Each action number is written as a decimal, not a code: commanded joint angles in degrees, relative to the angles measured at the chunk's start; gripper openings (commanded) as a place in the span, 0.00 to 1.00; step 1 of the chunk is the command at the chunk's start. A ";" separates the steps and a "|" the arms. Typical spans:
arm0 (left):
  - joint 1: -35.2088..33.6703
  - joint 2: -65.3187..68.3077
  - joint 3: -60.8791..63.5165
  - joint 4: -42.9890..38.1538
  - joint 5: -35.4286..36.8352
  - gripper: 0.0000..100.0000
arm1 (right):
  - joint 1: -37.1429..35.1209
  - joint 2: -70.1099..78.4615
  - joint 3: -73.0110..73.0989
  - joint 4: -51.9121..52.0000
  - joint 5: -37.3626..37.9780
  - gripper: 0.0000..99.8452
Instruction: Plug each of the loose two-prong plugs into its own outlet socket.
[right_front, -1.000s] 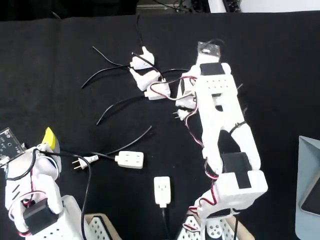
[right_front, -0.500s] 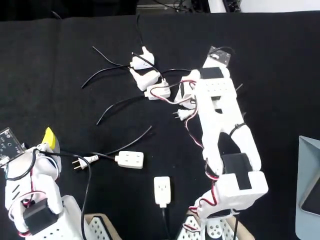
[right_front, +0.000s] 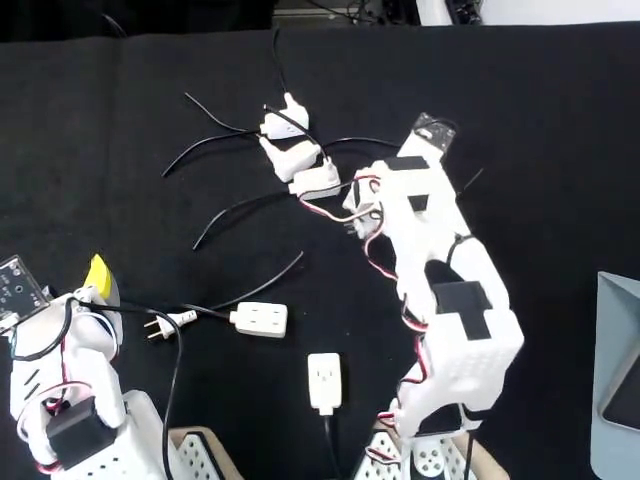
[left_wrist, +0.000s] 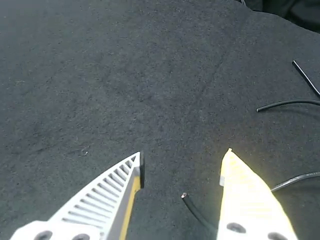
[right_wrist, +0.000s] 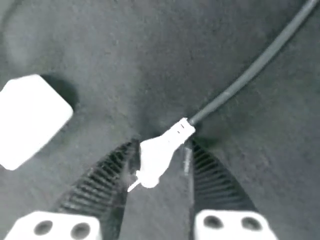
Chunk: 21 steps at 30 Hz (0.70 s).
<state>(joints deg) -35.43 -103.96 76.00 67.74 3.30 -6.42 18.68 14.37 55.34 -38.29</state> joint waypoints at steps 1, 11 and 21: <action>-0.40 -0.18 -0.31 0.00 0.09 0.26 | 0.62 1.80 0.31 -2.55 -0.88 0.05; -0.40 -0.18 -0.31 0.00 0.09 0.26 | 0.62 -2.07 -0.31 2.37 1.05 0.01; -0.13 -0.18 -0.31 0.00 0.00 0.26 | 0.44 -23.08 7.96 9.41 27.69 0.01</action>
<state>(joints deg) -35.43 -103.96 76.00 67.74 3.30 -6.33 4.70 18.77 63.96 -21.93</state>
